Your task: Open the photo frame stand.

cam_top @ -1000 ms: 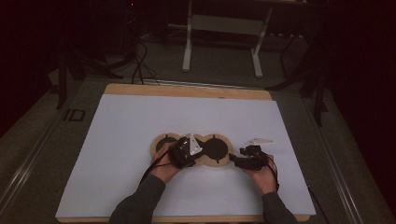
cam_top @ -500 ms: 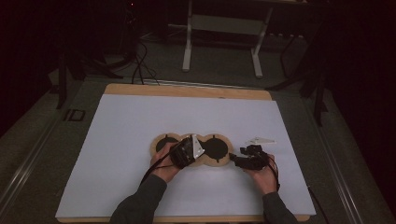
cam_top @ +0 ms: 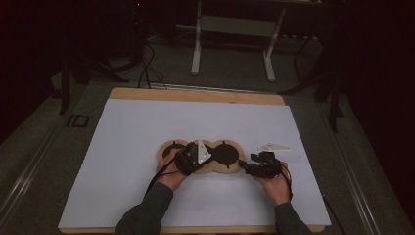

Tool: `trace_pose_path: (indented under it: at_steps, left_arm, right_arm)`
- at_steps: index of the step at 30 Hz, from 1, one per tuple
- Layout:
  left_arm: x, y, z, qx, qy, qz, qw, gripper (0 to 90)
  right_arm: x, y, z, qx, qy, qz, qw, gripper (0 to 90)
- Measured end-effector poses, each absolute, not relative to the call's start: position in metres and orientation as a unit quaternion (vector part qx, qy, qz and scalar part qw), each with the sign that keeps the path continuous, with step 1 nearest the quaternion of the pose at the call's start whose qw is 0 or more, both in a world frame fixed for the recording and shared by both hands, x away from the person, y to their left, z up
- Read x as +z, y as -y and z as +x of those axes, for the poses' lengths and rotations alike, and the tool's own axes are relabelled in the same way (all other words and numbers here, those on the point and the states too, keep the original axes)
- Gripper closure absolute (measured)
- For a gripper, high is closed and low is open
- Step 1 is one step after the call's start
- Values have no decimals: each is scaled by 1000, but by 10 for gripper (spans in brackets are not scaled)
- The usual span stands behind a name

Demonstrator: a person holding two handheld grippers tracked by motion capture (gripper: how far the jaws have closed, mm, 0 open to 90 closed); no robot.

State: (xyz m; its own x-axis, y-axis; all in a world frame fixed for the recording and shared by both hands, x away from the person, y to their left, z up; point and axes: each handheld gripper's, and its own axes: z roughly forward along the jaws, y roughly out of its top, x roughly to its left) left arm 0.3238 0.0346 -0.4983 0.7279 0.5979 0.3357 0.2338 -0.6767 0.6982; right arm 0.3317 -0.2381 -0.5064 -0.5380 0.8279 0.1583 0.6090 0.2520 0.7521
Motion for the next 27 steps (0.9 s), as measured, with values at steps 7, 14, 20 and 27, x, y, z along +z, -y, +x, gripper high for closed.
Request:
trace_pose_path:
  at_steps: [7, 14, 20, 27]
  left_arm:
    - [-496, -43, 323, 273, -243, 864, 347, 739]
    - [-495, -49, 321, 269, -250, 854, 367, 737]
    - [-496, -53, 318, 267, -252, 850, 378, 735]
    - [-496, -58, 315, 268, -252, 846, 386, 733]
  right_arm:
    - [-498, 240, 331, 421, -768, 464, 129, 368]
    - [-490, 239, 330, 437, -761, 464, 118, 395]
    - [-483, 235, 329, 449, -757, 460, 118, 350]
    - [-482, 232, 333, 443, -758, 468, 103, 394]
